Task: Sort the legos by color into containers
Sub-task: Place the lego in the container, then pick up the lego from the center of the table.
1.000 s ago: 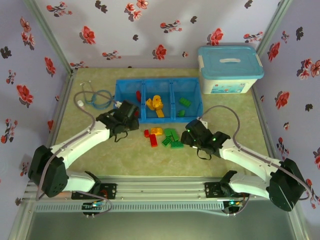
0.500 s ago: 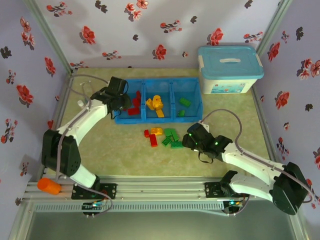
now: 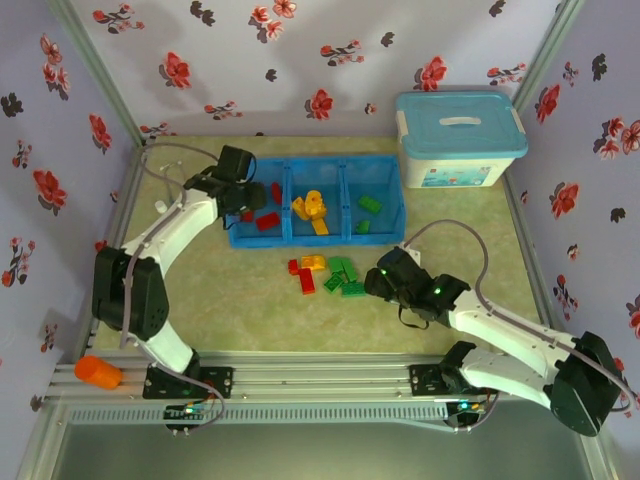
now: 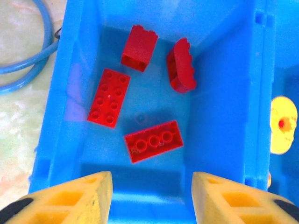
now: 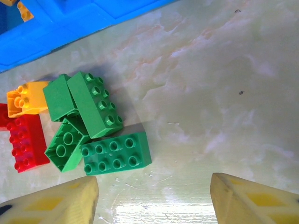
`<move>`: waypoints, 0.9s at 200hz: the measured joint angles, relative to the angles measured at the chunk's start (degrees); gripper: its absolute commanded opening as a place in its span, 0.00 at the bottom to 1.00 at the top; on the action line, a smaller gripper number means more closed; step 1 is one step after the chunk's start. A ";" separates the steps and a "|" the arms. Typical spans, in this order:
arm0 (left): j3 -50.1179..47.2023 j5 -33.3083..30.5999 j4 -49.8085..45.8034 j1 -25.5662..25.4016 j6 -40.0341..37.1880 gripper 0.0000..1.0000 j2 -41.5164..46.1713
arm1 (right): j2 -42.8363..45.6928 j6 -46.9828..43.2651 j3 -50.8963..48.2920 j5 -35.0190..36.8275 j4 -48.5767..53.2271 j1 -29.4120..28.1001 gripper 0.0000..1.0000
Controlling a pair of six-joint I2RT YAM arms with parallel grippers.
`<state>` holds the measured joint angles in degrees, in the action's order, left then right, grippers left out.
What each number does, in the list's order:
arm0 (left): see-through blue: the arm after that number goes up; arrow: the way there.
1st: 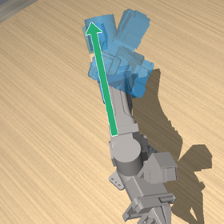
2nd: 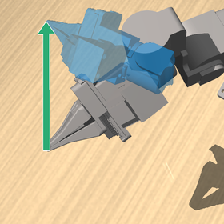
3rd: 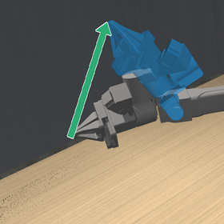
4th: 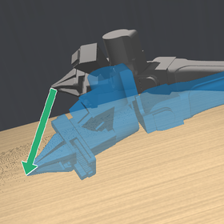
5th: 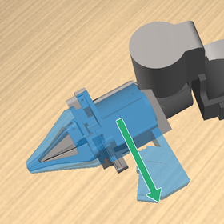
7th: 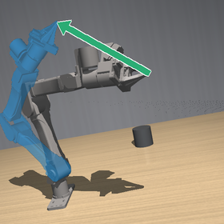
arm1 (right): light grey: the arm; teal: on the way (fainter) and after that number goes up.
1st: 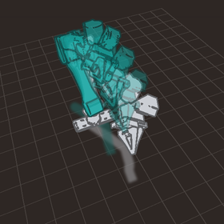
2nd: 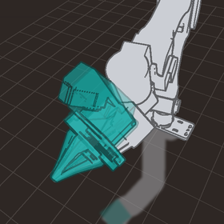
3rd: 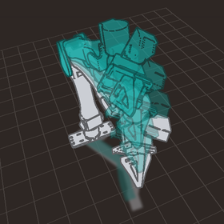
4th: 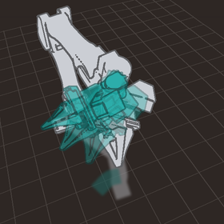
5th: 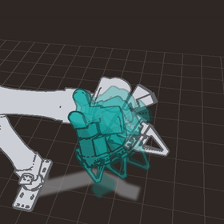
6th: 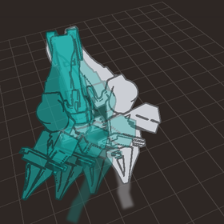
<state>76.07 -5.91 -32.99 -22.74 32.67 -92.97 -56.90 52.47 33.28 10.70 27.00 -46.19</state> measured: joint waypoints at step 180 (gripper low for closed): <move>-34.12 -4.61 0.35 -12.68 6.47 0.65 40.02 | -38.16 -5.60 28.74 0.63 1.68 -16.04 0.68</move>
<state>41.95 -10.52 -32.64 -35.42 39.13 -52.95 -95.07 46.87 62.02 11.33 28.69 -62.24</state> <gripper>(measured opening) 0.645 0.682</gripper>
